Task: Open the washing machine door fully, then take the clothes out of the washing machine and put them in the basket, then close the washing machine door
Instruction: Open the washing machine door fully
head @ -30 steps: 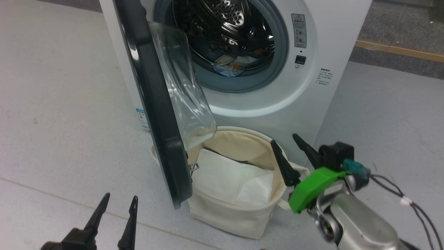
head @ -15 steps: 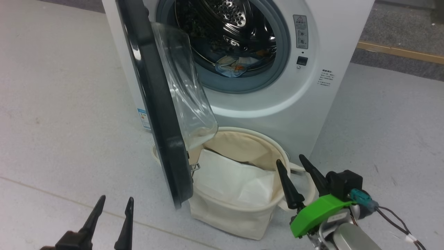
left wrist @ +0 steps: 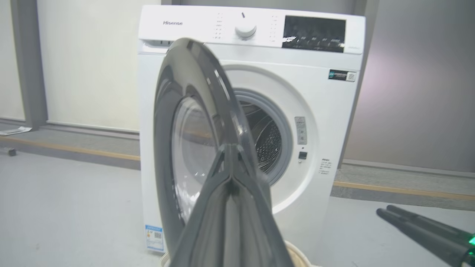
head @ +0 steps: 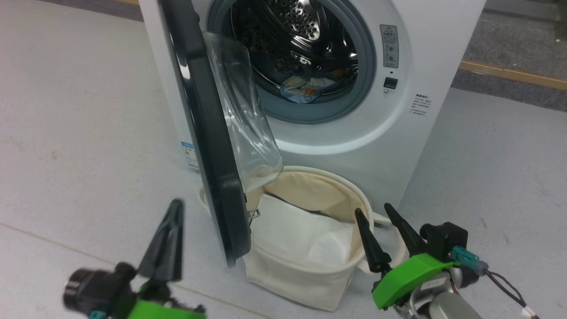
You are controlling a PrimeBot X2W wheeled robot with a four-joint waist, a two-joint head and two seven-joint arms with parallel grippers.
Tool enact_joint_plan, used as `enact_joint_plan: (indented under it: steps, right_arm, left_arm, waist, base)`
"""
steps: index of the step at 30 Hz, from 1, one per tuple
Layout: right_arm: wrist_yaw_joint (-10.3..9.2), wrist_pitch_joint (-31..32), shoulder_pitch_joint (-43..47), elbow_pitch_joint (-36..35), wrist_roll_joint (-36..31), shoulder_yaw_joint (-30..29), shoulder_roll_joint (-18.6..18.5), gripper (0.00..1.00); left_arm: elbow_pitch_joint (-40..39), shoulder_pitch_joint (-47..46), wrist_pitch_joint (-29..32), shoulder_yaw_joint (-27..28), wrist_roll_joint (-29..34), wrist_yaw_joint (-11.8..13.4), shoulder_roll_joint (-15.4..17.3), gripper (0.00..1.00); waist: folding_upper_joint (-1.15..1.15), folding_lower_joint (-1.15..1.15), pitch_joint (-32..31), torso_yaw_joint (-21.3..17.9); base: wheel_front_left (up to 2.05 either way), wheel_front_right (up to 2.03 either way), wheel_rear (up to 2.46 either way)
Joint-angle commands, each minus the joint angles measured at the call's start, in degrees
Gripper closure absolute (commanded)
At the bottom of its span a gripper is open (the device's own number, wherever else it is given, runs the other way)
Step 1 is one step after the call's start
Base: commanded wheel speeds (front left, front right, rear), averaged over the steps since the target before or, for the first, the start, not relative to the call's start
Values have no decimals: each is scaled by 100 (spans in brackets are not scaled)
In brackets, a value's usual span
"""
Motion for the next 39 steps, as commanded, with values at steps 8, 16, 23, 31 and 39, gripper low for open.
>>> enact_joint_plan:
  steps: [8, 16, 23, 31, 39]
  right_arm:
    - [23, 103, -37, -238, -26, 54, 114, 0]
    - [23, 125, -146, -240, -41, 26, 160, 0]
    - [23, 121, -224, -228, -57, -21, 186, 0]
    - [23, 144, -198, -244, -115, -110, 175, 0]
    - [23, 138, -130, -194, -112, -102, 210, 0]
  left_arm:
    - [-512, -690, 675, -675, 158, -97, -368, 100]
    - [440, -1010, 826, -845, -52, 193, -653, 100]
    - [1471, -1367, 623, -737, -250, 472, -729, 100]
    - [1850, -1329, 288, -654, -364, 553, -666, 100]
    - [2144, -1251, 155, -340, -483, 627, -388, 100]
  waist:
    - [0, 0, -17, -233]
    - [0, 0, 146, -597]
    - [0, 0, 251, -618]
    - [0, 0, 292, -284]
    - [0, 0, 150, 101]
  base:
    - [0, 0, 0]
    - [0, 0, 0]
    - [0, 0, 0]
    - [0, 0, 0]
    - [0, 0, 0]
